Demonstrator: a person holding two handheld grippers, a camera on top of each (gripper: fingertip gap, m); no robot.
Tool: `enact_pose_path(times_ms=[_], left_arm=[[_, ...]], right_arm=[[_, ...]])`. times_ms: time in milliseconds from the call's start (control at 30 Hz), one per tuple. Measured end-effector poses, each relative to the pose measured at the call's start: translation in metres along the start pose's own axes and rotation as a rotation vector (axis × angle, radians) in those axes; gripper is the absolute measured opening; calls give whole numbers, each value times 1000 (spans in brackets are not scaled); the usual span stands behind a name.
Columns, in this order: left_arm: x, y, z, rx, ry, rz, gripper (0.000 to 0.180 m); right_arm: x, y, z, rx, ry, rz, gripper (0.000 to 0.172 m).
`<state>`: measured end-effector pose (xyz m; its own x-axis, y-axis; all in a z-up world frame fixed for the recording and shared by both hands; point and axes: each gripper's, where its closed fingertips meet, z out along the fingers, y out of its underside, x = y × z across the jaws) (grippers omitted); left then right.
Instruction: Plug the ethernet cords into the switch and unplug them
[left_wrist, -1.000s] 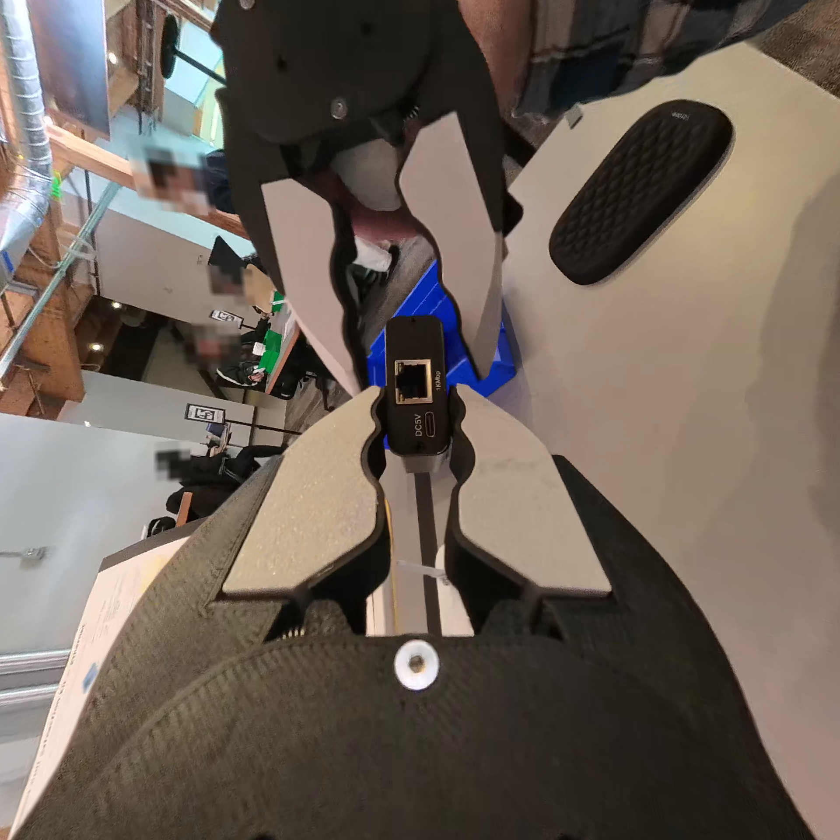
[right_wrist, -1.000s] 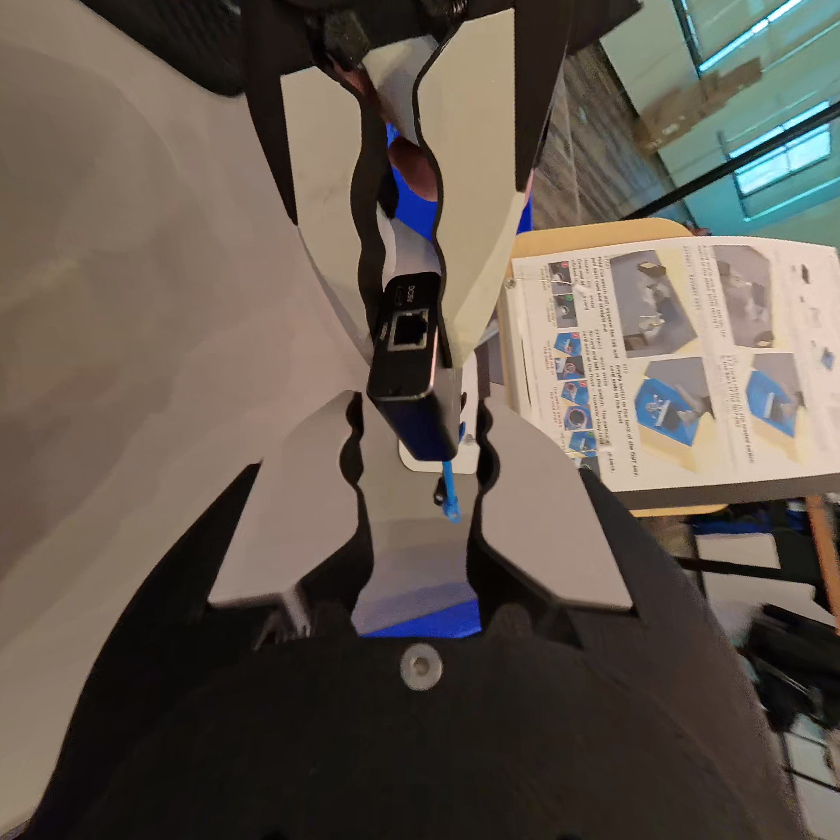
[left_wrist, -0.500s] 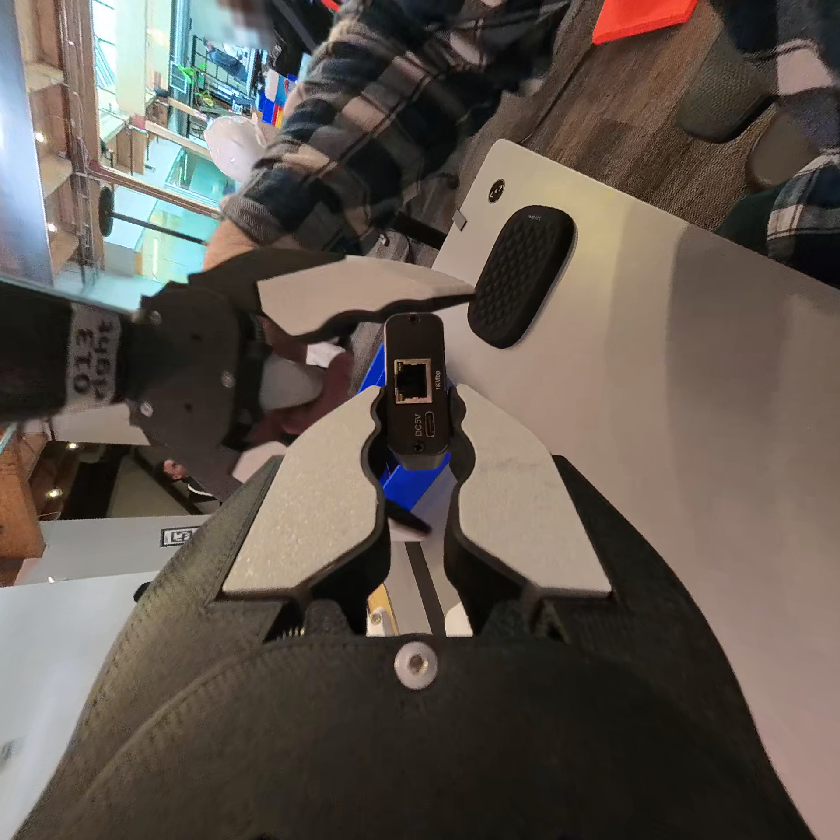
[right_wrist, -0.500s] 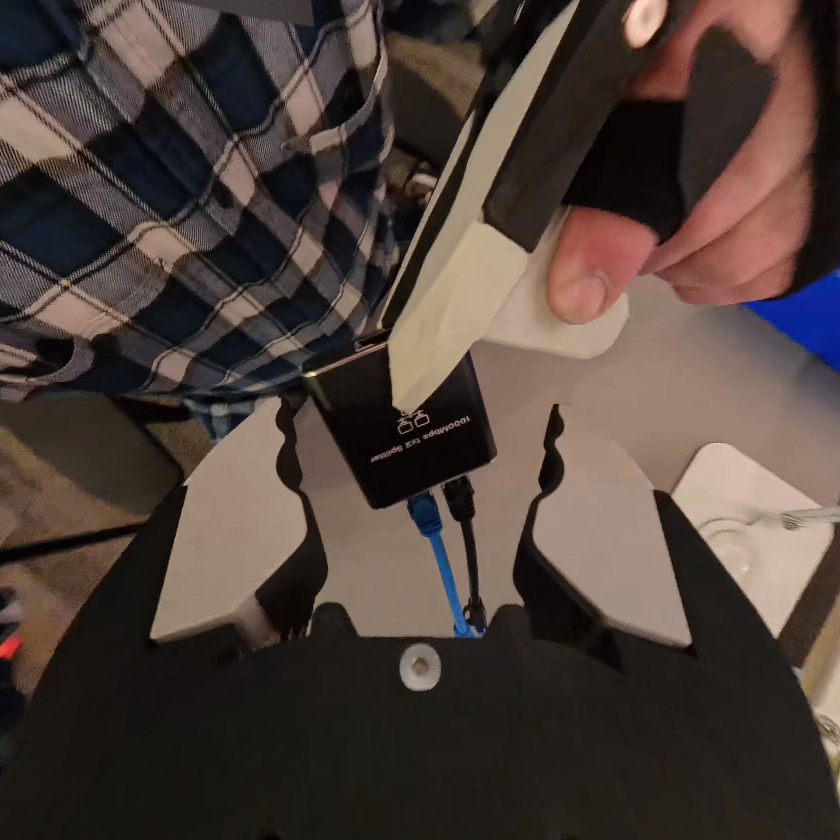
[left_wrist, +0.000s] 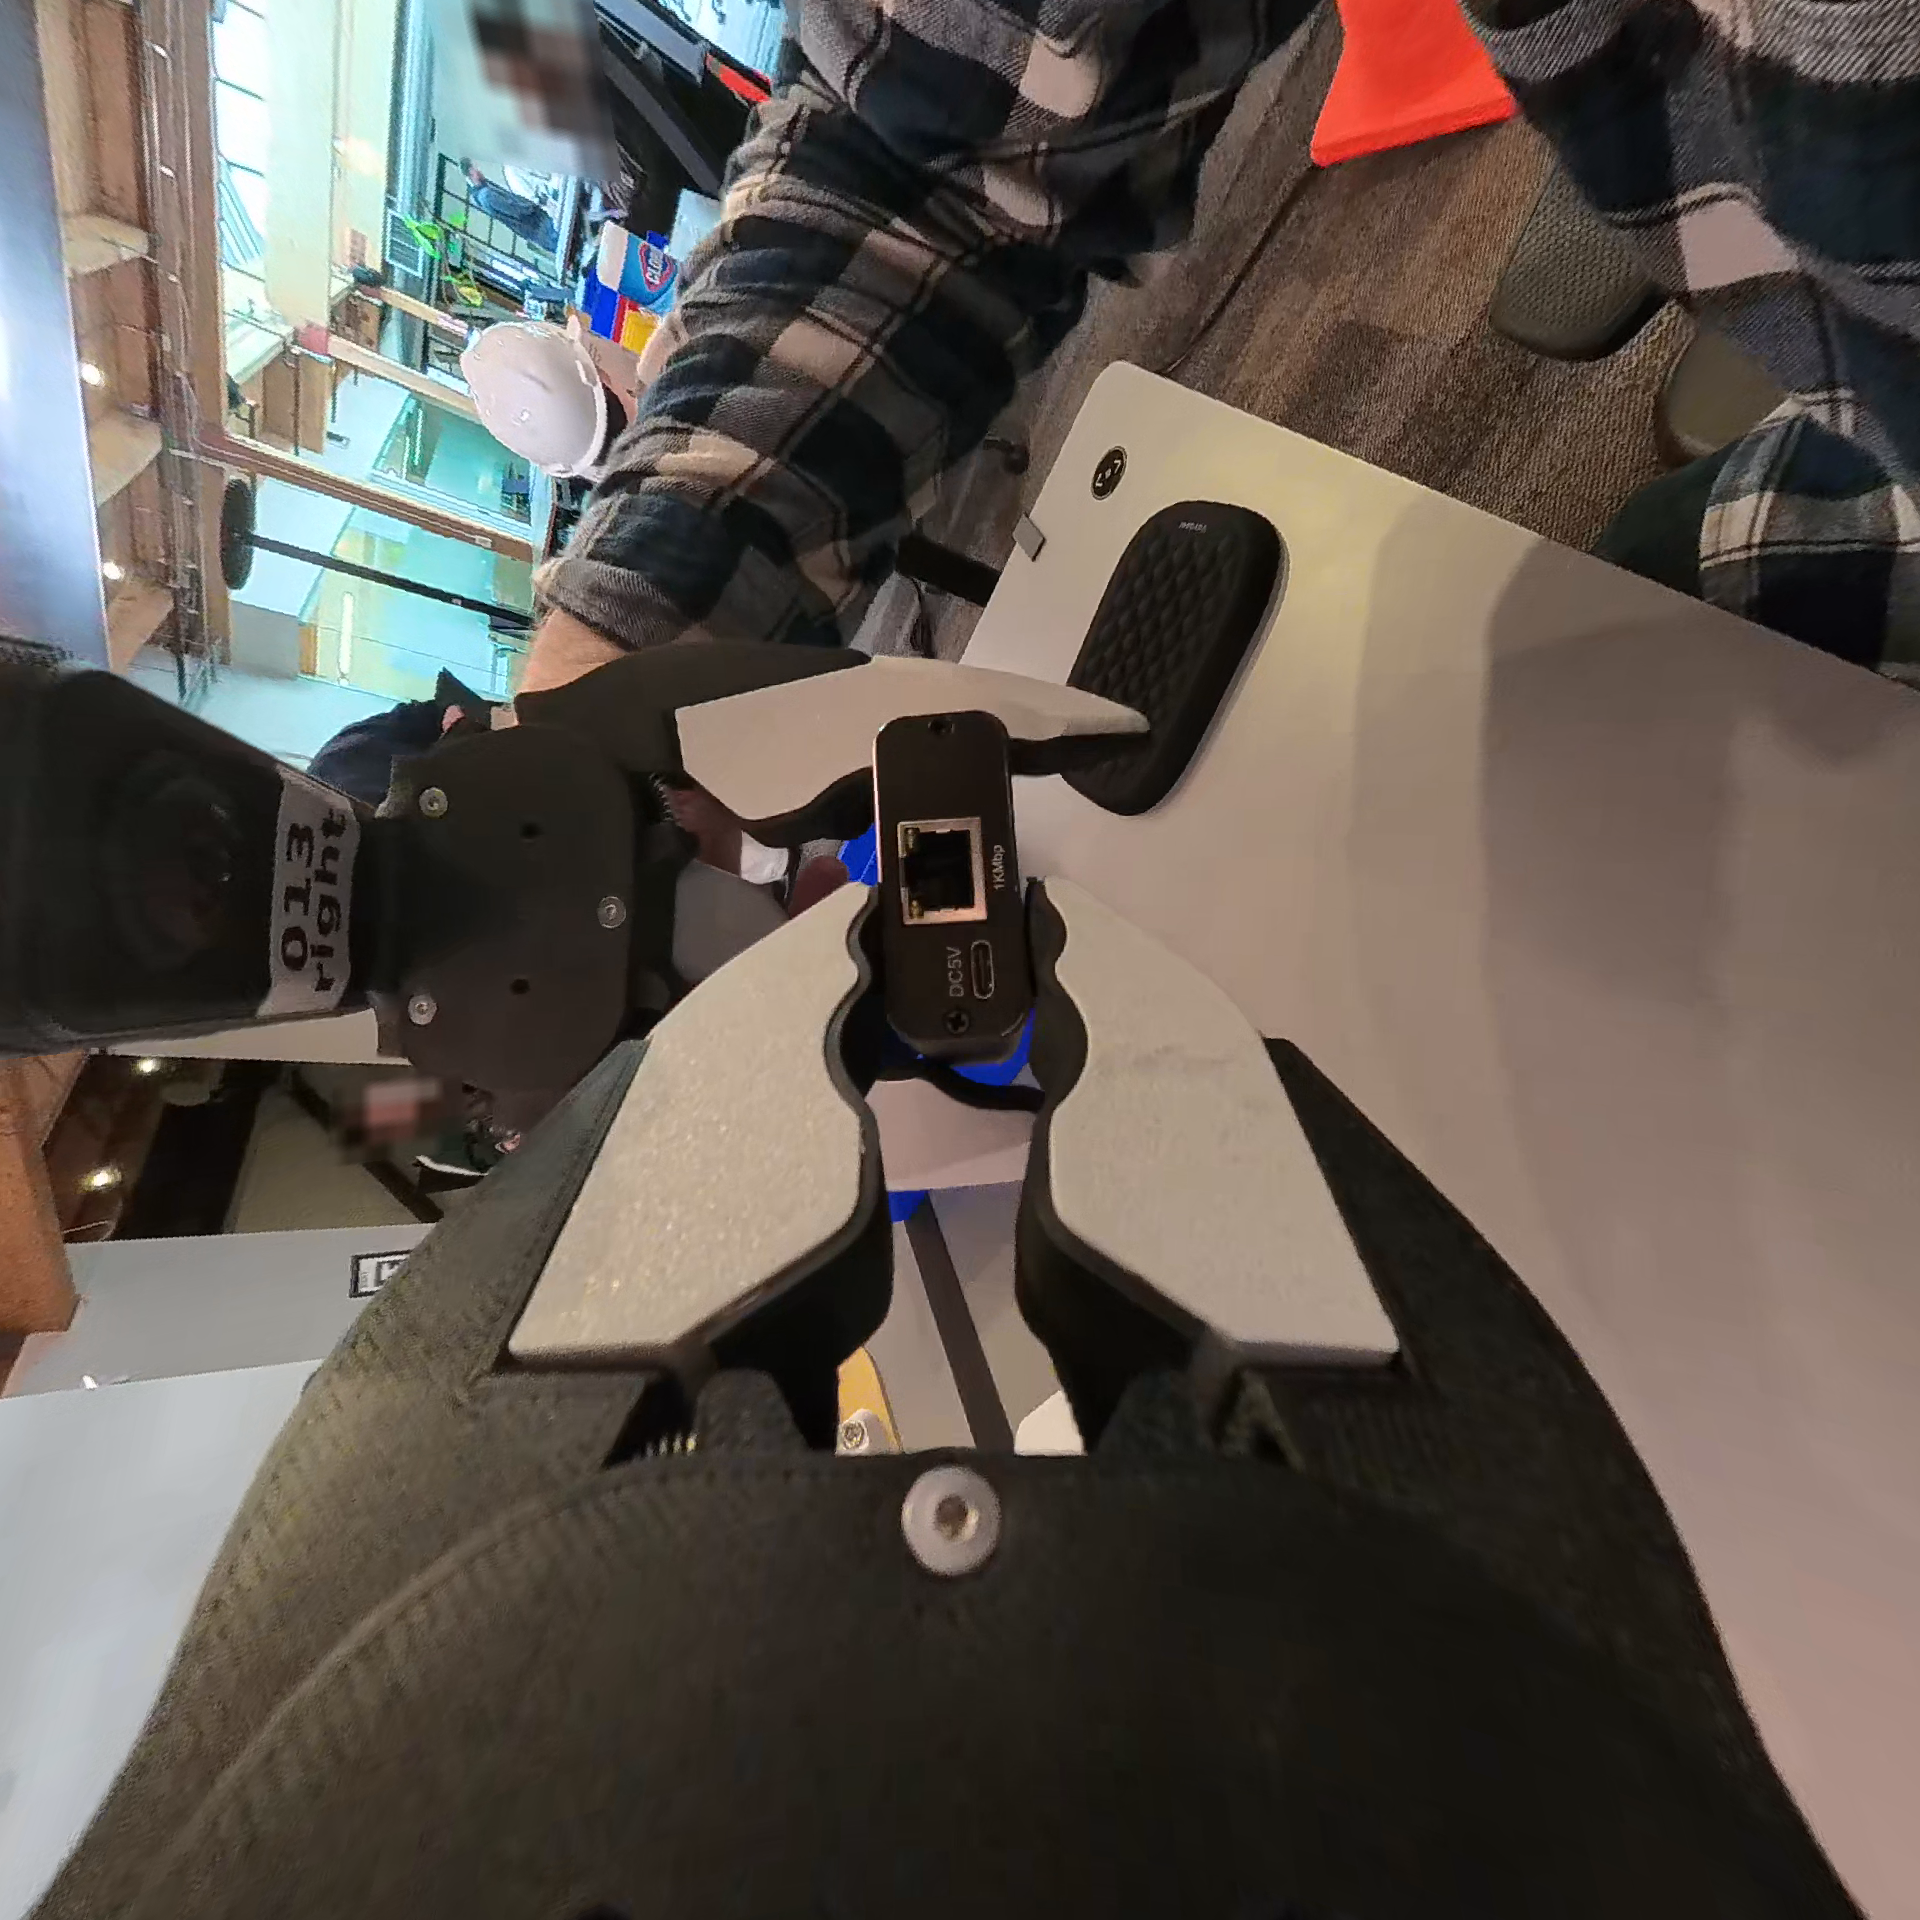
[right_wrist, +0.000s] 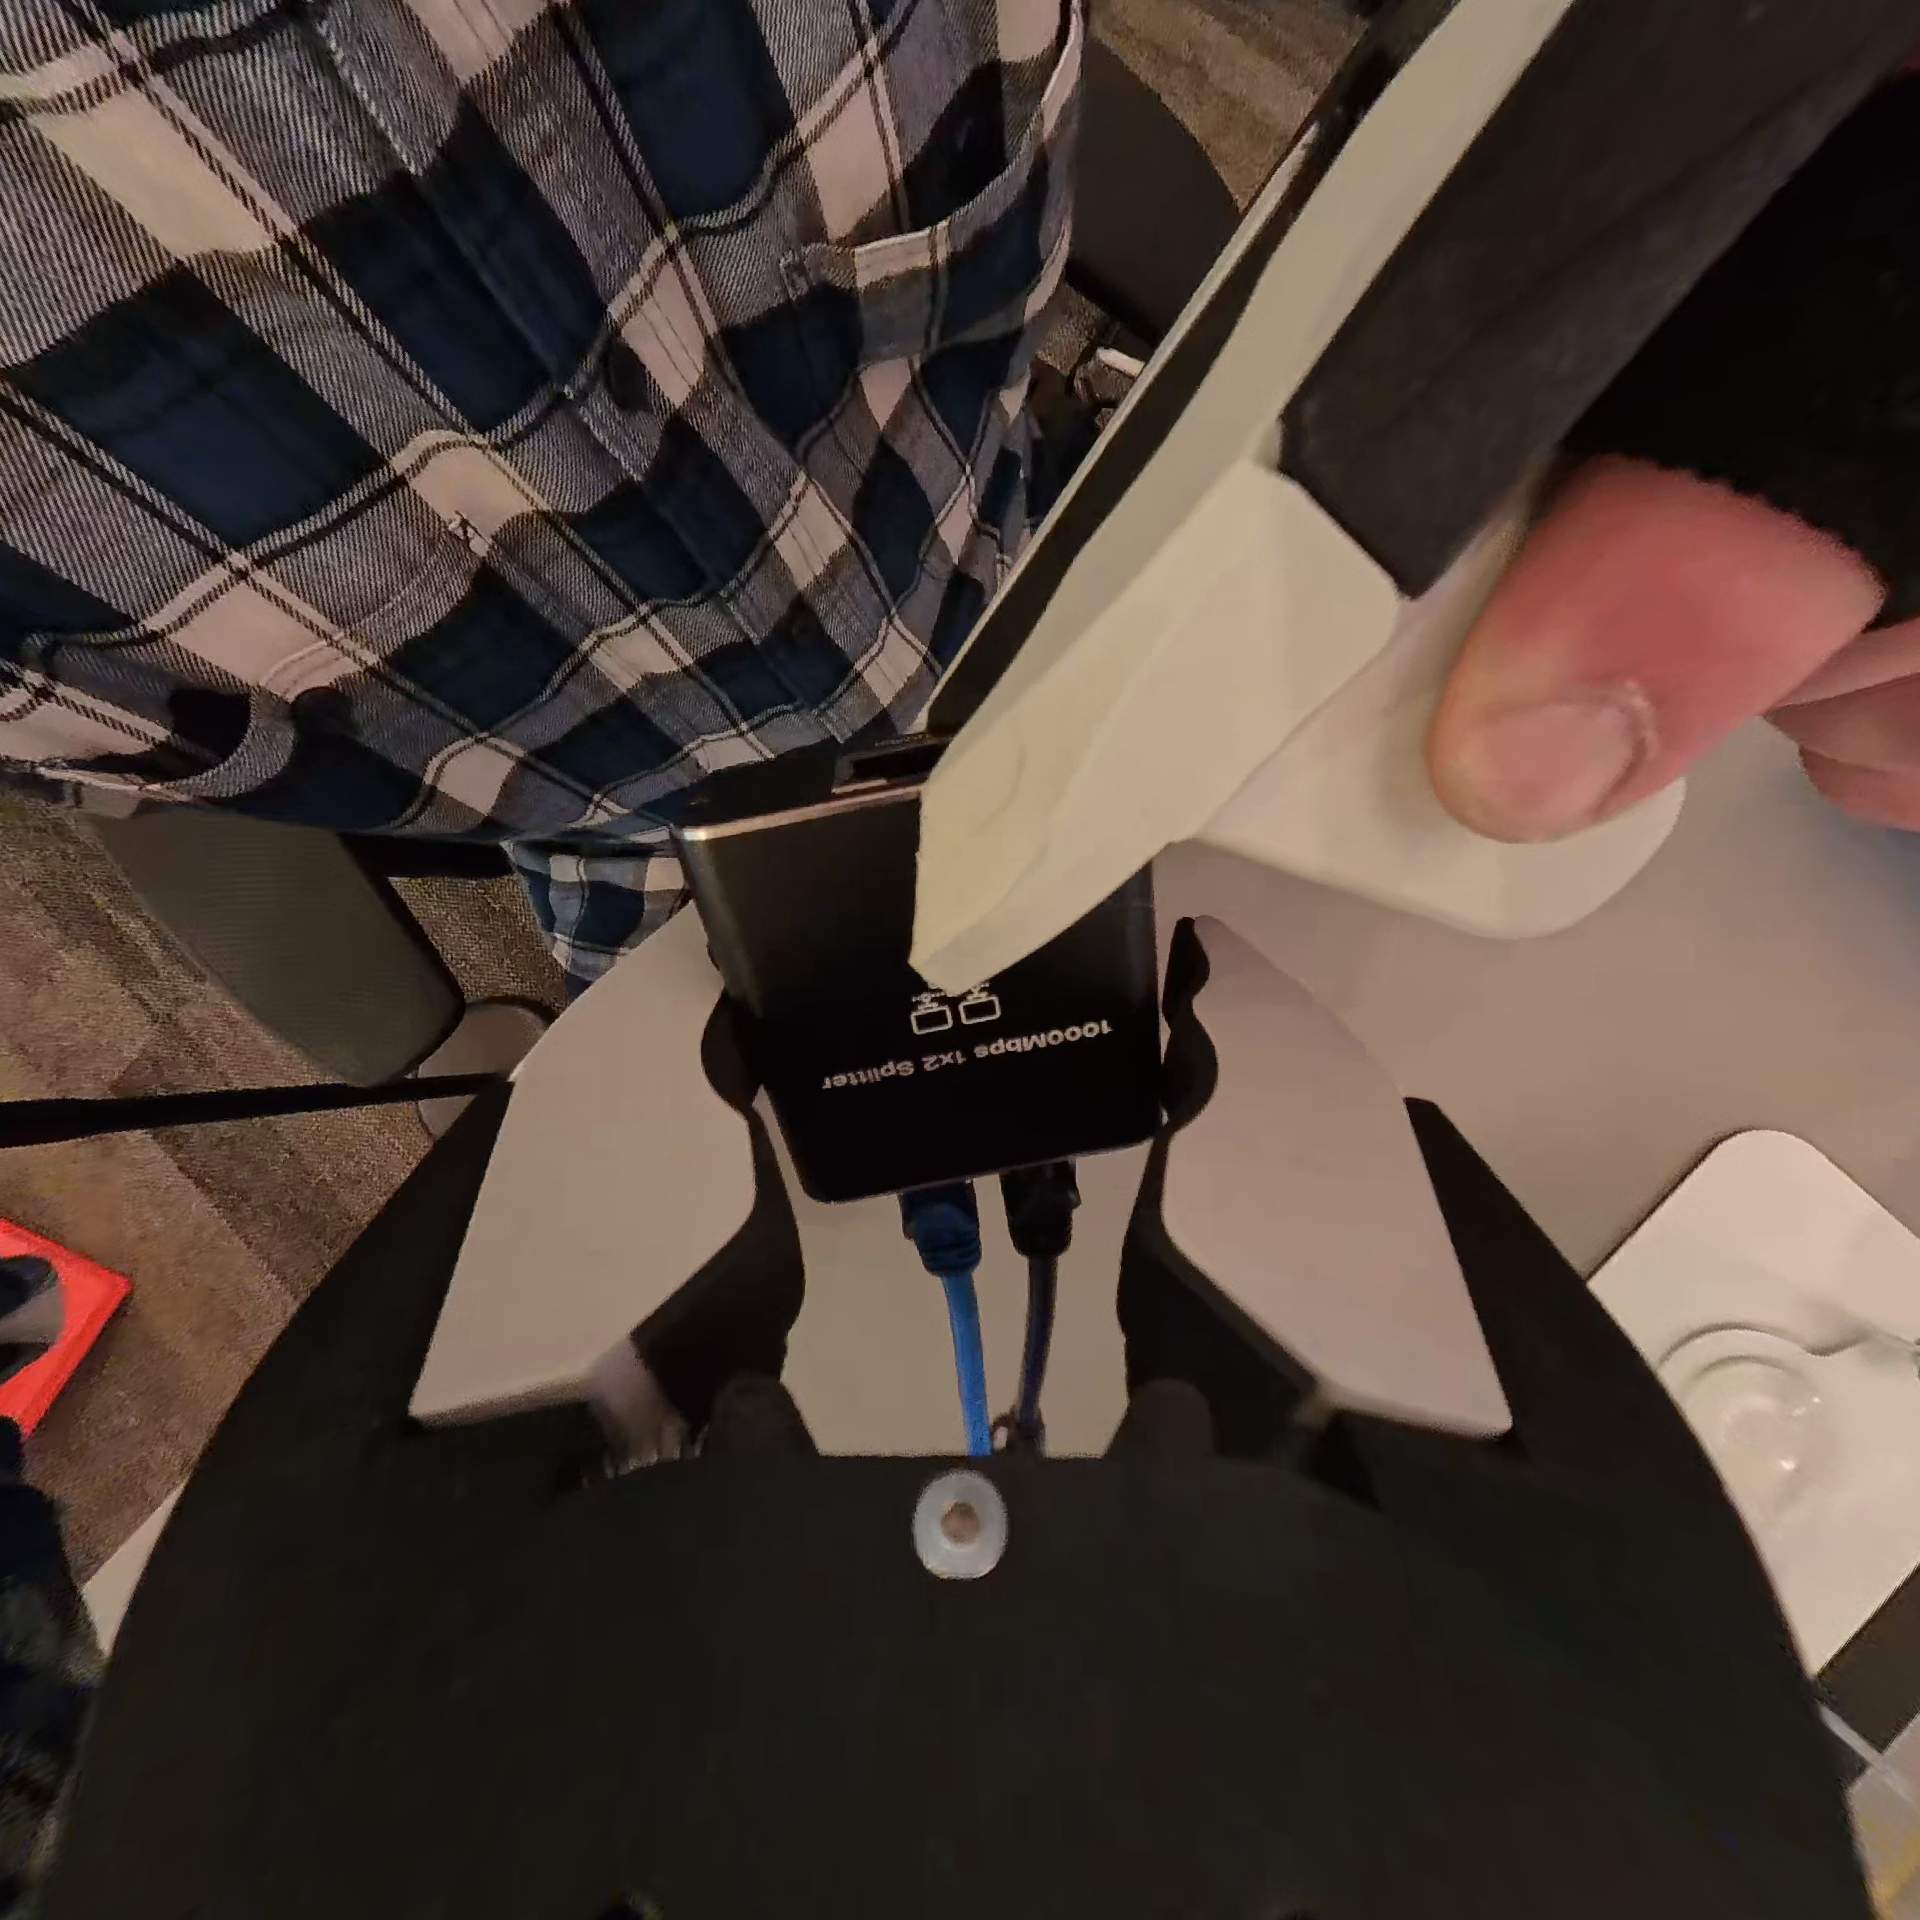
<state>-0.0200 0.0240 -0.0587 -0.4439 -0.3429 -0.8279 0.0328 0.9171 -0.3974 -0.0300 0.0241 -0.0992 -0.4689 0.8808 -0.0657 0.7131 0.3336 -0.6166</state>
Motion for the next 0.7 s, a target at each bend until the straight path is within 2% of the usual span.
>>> enact_pose_path(times_ms=[33,400,567,700], left_arm=[[0,1,1,-2,-1,6,24],[4,17,14,-79,-81,10,24],[12,24,21,-171,-89,19,33],[15,33,26,-236,-98,30,24]], right_arm=[[0,2,0,-15,4,-4,77],[6,20,3,-74,46,34,76],[9,30,8,-123,47,61,76],[12,37,13,-202,42,87,76]])
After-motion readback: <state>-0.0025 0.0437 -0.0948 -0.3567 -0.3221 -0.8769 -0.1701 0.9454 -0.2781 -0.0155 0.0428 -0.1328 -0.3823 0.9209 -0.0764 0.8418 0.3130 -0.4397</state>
